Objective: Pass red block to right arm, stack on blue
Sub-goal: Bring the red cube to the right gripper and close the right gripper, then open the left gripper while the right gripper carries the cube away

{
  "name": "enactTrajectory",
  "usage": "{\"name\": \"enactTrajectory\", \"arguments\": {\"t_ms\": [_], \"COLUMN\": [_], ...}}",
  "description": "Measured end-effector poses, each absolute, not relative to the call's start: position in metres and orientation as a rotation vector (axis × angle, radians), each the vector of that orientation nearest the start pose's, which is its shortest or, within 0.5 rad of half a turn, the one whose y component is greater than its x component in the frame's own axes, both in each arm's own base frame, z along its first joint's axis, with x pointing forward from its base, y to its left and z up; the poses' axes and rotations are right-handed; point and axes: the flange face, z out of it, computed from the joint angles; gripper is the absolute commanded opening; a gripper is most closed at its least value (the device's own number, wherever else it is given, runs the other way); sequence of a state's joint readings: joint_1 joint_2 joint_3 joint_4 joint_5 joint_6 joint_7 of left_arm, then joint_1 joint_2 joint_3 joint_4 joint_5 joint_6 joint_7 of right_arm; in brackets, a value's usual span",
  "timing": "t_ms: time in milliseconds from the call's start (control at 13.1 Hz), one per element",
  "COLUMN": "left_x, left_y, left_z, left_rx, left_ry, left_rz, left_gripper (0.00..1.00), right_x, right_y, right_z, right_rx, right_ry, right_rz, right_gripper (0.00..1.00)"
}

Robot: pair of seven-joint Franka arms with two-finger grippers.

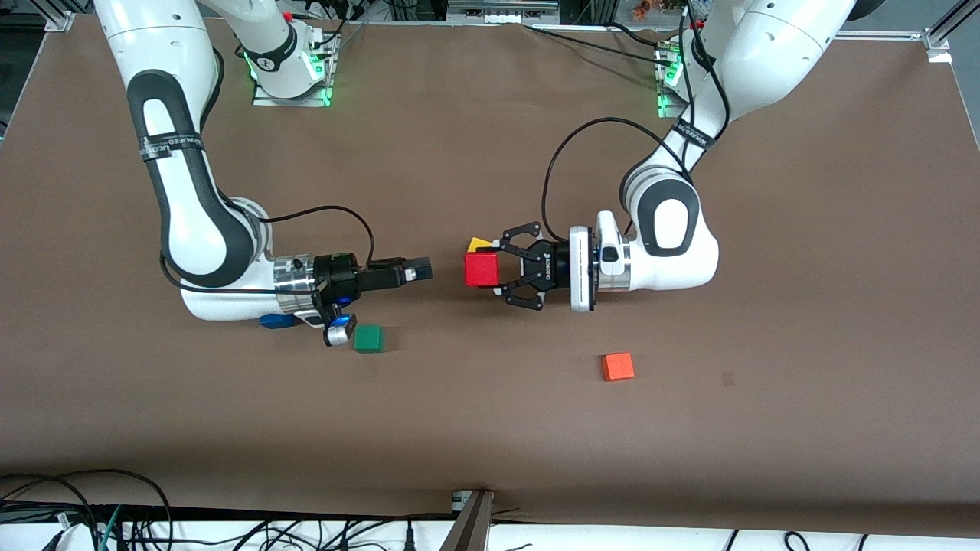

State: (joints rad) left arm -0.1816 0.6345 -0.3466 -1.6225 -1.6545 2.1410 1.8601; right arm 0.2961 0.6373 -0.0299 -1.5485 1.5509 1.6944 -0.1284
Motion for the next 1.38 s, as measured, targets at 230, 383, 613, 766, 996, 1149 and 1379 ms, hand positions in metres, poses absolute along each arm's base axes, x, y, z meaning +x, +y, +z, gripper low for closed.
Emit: {"name": "enactTrajectory", "arguments": {"t_ms": [230, 383, 613, 766, 996, 1149, 1379], "left_x": [0.604, 0.606, 0.613, 0.61, 0.601, 0.601, 0.602], "left_y": [-0.379, -0.386, -0.391, -0.402, -0.419, -0.418, -0.418], "left_z": [0.305, 0.305, 0.304, 0.305, 0.304, 0.304, 0.306], "left_rx": [1.496, 1.492, 1.495, 1.509, 1.527, 1.526, 1.524], "left_ry": [-0.939, -0.944, -0.942, -0.915, -0.878, -0.878, -0.878], "left_rz": [0.888, 0.895, 0.912, 0.923, 0.918, 0.92, 0.923], "left_gripper": [0.0, 0.0, 0.0, 0.0, 0.06, 0.19, 1.0], "right_x": [0.641, 0.639, 0.635, 0.634, 0.636, 0.636, 0.637], "right_y": [0.291, 0.302, 0.314, 0.318, 0.315, 0.315, 0.315], "right_z": [0.319, 0.318, 0.316, 0.315, 0.318, 0.319, 0.32], "right_rx": [-1.679, -1.692, -1.71, -1.717, -1.711, -1.711, -1.71], "right_ry": [0.269, 0.274, 0.28, 0.281, 0.276, 0.275, 0.274], "right_rz": [0.492, 0.483, 0.472, 0.468, 0.452, 0.45, 0.447], "right_gripper": [1.0, 1.0, 0.77, 0.07, 0.0, 0.0, 0.0]}}
